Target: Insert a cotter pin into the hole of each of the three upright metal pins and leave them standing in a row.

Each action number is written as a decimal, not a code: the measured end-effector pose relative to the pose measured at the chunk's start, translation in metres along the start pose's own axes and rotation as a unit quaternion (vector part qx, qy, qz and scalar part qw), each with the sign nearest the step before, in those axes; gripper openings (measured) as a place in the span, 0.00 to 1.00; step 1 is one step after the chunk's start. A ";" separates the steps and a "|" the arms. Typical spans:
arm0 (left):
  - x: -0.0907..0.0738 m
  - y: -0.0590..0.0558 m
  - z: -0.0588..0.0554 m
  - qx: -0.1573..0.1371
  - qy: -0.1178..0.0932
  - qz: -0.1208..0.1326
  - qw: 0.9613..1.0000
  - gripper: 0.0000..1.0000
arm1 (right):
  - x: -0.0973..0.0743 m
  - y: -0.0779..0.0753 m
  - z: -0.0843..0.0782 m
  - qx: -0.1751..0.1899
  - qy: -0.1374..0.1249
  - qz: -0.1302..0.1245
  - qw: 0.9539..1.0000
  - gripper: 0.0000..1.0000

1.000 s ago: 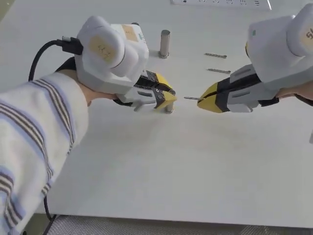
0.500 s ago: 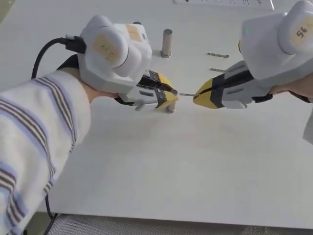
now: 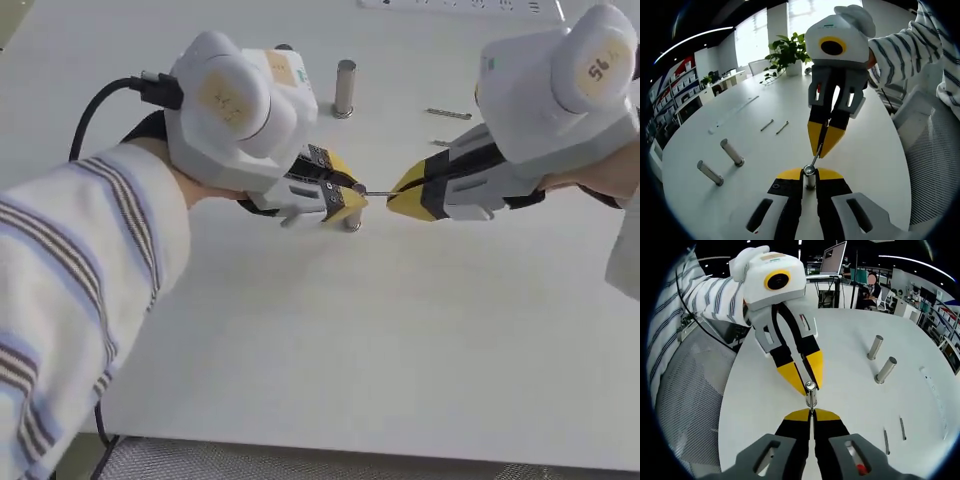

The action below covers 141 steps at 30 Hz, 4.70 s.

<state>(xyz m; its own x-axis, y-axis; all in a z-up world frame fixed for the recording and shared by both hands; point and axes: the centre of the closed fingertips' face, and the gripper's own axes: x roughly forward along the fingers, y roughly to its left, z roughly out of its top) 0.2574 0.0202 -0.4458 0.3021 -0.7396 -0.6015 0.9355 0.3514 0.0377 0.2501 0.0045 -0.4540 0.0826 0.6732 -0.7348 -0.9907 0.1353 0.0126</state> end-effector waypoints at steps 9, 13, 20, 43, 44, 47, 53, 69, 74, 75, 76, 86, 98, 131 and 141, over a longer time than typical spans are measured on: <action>0.000 -0.001 0.000 -0.005 0.002 0.003 1.000 0.05 | 0.003 -0.001 0.000 -0.001 0.004 -0.004 1.000 0.00; -0.001 -0.001 0.001 -0.013 -0.002 0.004 1.000 0.05 | 0.008 0.000 0.001 0.007 0.001 -0.002 1.000 0.00; -0.001 -0.002 0.001 -0.013 0.002 0.004 1.000 0.05 | 0.015 0.002 0.010 0.005 -0.001 -0.001 1.000 0.00; 0.001 -0.002 0.003 -0.011 0.010 0.012 1.000 0.06 | 0.001 -0.001 0.008 -0.022 -0.008 -0.013 1.000 0.03; 0.001 -0.002 0.003 -0.011 0.010 0.013 1.000 0.06 | 0.001 -0.001 0.007 -0.023 -0.006 -0.014 1.000 0.02; 0.002 -0.002 0.003 -0.010 0.011 0.014 1.000 0.06 | 0.000 -0.002 0.008 -0.016 -0.009 -0.020 1.000 0.00; 0.002 -0.001 0.003 -0.010 0.013 0.016 1.000 0.06 | -0.001 -0.002 0.013 -0.019 -0.016 -0.025 0.999 0.00; 0.003 0.000 0.002 -0.010 0.017 0.023 1.000 0.06 | 0.003 -0.001 0.016 -0.020 -0.021 -0.025 0.999 0.00; 0.004 0.000 0.001 -0.008 0.018 0.022 1.000 0.06 | 0.004 -0.001 0.016 -0.029 -0.016 -0.027 0.999 0.00; 0.004 0.000 0.001 -0.007 0.019 0.022 1.000 0.06 | 0.004 -0.001 0.015 -0.030 -0.016 -0.026 0.999 0.00; 0.004 0.000 0.001 -0.006 0.019 0.022 1.000 0.06 | 0.004 -0.001 0.015 -0.029 -0.016 -0.026 0.999 0.00; -0.007 0.005 0.003 -0.015 0.005 0.037 0.999 0.13 | 0.001 0.000 0.015 -0.007 -0.014 -0.031 0.999 0.07; -0.032 -0.006 0.003 -0.048 -0.057 0.047 0.996 0.68 | 0.006 0.006 0.016 0.017 -0.032 -0.026 0.999 0.13; -0.066 -0.013 -0.026 -0.132 -0.060 0.117 0.983 0.99 | 0.042 0.009 0.015 0.028 -0.009 -0.039 0.999 0.10; -0.071 -0.003 -0.032 -0.169 -0.070 0.128 0.975 0.99 | 0.046 0.005 0.018 0.024 -0.017 -0.035 0.999 0.04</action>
<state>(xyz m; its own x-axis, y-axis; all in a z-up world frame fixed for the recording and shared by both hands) 0.2272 0.0906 -0.4289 0.5626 -0.6654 -0.4907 0.7187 0.6869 -0.1074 0.2511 0.0494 -0.4757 0.1562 0.6846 -0.7120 -0.9761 0.2172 -0.0052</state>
